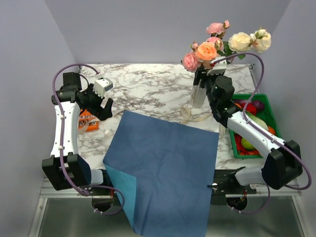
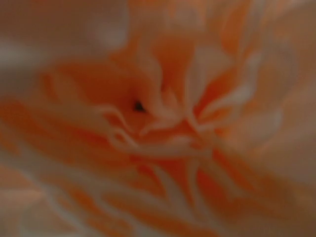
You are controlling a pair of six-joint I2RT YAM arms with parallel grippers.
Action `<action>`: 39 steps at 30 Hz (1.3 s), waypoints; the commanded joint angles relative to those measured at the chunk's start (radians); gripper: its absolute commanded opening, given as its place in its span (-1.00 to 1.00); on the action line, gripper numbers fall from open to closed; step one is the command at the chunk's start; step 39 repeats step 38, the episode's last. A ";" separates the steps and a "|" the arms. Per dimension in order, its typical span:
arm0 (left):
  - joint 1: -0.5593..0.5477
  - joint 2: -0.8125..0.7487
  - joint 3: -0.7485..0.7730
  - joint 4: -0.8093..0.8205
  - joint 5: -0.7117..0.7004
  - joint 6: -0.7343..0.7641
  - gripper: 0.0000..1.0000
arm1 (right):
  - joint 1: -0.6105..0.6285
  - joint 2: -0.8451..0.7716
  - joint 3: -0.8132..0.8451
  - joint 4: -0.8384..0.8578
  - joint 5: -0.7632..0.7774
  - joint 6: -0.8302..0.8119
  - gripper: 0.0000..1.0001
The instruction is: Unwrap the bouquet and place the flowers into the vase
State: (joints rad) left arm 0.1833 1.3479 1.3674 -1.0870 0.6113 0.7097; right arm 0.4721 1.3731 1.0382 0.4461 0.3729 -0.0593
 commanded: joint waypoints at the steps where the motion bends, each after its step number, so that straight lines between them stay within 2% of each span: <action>1: 0.007 -0.033 0.030 -0.021 0.036 -0.007 0.98 | 0.002 -0.072 -0.041 -0.213 -0.044 0.148 0.56; 2: 0.007 -0.032 0.032 -0.021 0.035 -0.007 0.97 | 0.002 -0.095 -0.047 -0.269 -0.048 0.165 0.62; 3: 0.007 -0.033 0.033 -0.021 0.034 -0.012 0.97 | 0.002 -0.106 -0.055 -0.289 -0.057 0.180 0.89; 4: 0.008 -0.032 0.033 -0.022 0.034 -0.016 0.98 | 0.003 -0.117 -0.067 -0.312 -0.075 0.202 0.99; 9: 0.007 -0.032 0.025 -0.002 0.036 -0.050 0.97 | 0.005 -0.161 -0.047 -0.523 -0.129 0.230 1.00; 11: 0.007 -0.032 0.022 0.010 0.031 -0.076 0.98 | 0.007 -0.172 -0.038 -0.598 -0.196 0.222 1.00; 15: 0.007 -0.036 0.009 0.044 0.030 -0.119 0.98 | 0.011 -0.213 -0.067 -0.684 -0.275 0.237 1.00; 19: 0.007 -0.052 -0.017 0.075 0.027 -0.150 0.97 | 0.080 -0.302 -0.128 -0.696 -0.252 0.266 1.00; 26: 0.007 -0.093 -0.090 0.145 -0.001 -0.191 0.98 | 0.141 -0.404 -0.138 -0.747 -0.281 0.342 1.00; 31: 0.007 -0.108 -0.128 0.157 -0.002 -0.196 0.97 | 0.212 -0.485 -0.170 -0.756 -0.233 0.360 1.00; 39: 0.007 -0.121 -0.142 0.164 0.002 -0.202 0.98 | 0.226 -0.569 -0.227 -0.779 -0.226 0.372 1.00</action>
